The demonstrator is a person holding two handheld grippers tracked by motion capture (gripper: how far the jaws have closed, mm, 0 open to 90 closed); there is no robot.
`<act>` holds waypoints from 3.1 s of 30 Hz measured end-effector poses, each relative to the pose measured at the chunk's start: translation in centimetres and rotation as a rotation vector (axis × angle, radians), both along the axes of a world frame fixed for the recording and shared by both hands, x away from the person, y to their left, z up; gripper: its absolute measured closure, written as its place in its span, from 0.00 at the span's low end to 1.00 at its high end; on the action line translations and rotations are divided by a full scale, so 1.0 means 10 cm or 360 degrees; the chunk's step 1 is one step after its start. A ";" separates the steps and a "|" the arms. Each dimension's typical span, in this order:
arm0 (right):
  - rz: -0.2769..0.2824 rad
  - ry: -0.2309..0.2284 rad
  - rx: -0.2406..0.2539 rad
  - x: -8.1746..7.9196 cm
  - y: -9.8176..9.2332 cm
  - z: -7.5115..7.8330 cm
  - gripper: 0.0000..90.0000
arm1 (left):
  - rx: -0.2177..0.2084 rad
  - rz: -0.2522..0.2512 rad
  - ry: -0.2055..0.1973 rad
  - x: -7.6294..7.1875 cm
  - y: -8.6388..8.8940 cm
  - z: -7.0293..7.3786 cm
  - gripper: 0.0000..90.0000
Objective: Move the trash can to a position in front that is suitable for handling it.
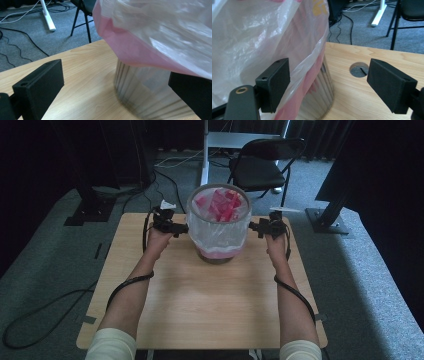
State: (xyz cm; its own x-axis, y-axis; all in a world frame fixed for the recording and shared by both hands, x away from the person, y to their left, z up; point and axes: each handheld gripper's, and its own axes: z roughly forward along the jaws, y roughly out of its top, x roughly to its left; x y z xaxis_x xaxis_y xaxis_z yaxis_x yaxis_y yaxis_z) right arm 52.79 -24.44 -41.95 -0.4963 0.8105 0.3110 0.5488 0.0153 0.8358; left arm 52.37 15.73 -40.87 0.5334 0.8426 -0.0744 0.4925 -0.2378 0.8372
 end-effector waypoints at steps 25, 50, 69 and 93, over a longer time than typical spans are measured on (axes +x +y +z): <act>-0.0385 0.0049 -0.0047 0.33 0.17 0.22 0.14 | 0.0035 0.0185 -0.0055 0.15 0.07 -0.03 0.00; -0.0095 0.0061 0.0051 0.31 0.32 0.25 0.19 | 0.0066 0.0182 -0.0031 0.04 0.26 0.09 0.01; 0.0070 0.0027 0.0096 -0.06 0.50 0.20 0.20 | 0.0088 0.0161 0.0001 -0.32 0.51 0.09 0.01; -0.0089 0.0041 0.0054 0.19 0.65 0.23 0.15 | -0.0003 0.0226 -0.0042 -0.19 0.55 -0.04 0.01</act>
State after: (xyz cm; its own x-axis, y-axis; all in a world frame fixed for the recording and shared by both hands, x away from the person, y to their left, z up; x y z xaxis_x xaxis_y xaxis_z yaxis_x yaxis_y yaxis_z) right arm 54.71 -17.96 -39.66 -0.4420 0.8255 0.3510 0.5692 -0.0443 0.8210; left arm 50.50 21.24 -41.26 0.4107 0.9095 -0.0637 0.4986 -0.1656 0.8508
